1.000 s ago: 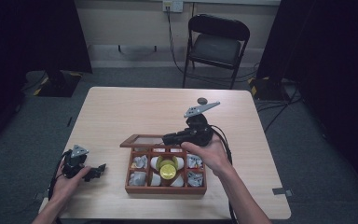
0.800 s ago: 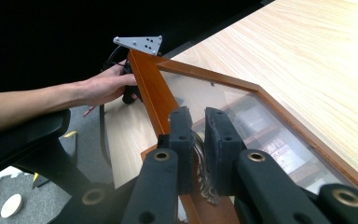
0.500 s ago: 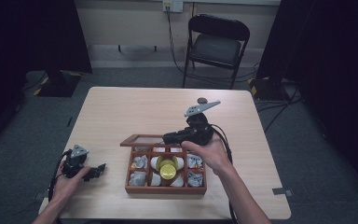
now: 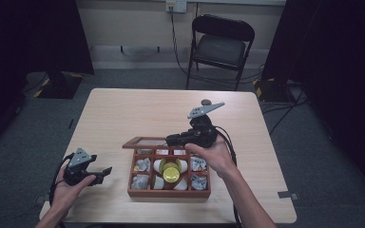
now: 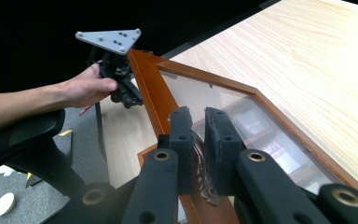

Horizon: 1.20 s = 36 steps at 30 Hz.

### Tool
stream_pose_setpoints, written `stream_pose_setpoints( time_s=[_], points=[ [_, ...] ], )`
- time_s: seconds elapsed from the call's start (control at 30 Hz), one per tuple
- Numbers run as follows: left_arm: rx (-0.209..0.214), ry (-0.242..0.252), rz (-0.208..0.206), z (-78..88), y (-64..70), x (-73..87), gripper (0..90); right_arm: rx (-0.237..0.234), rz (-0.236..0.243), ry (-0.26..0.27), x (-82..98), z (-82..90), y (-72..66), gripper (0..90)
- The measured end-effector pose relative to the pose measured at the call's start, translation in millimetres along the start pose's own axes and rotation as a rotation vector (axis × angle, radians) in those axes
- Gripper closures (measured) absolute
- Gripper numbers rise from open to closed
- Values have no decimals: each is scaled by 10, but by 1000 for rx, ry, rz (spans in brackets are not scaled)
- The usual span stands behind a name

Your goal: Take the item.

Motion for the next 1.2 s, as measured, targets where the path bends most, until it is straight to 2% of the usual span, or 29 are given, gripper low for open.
stream_pose_setpoints(
  time_s=[0.07,0.1,0.13,0.2,0.33,0.47,0.63,0.73,0.87,0.93,1.07,1.2],
  points=[
    [55,25,15,19,54,-30,199,0,-1,-1,-3,1,1,818],
    [98,50,30,36,107,-58,199,0,0,-1,-4,1,2,818],
    [108,60,23,44,138,-74,199,0,0,-1,-6,1,4,818],
    [122,58,-22,44,233,-109,200,-2,0,0,-8,1,7,818],
    [157,62,-56,8,355,-172,222,-1,-1,0,-14,1,10,818],
    [196,103,-31,36,426,-235,251,-2,-1,1,-17,3,16,818],
    [219,88,-62,-2,554,-287,263,-3,-3,0,-40,4,33,819],
    [242,83,-96,-57,670,-349,270,-2,-2,-3,-52,2,33,819],
    [307,47,-145,-173,843,-405,271,0,0,-4,-66,5,41,819],
    [321,34,-168,-211,906,-422,281,3,1,-4,-77,3,42,820],
    [362,19,-178,-320,1042,-475,287,9,8,-4,-107,7,57,820],
    [374,11,-199,-407,1132,-550,291,7,8,-4,-117,6,65,821]
  ],
)
Point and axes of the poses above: each handheld gripper's, and its own axes: z roughly backward along the jaws, x roughly out of its underside, y roughly to its right, the point moved 4 cm from there along -z, roughly forward along the jaws, and after that the axes turned 12 degrees about x, right-handed, at the moved point
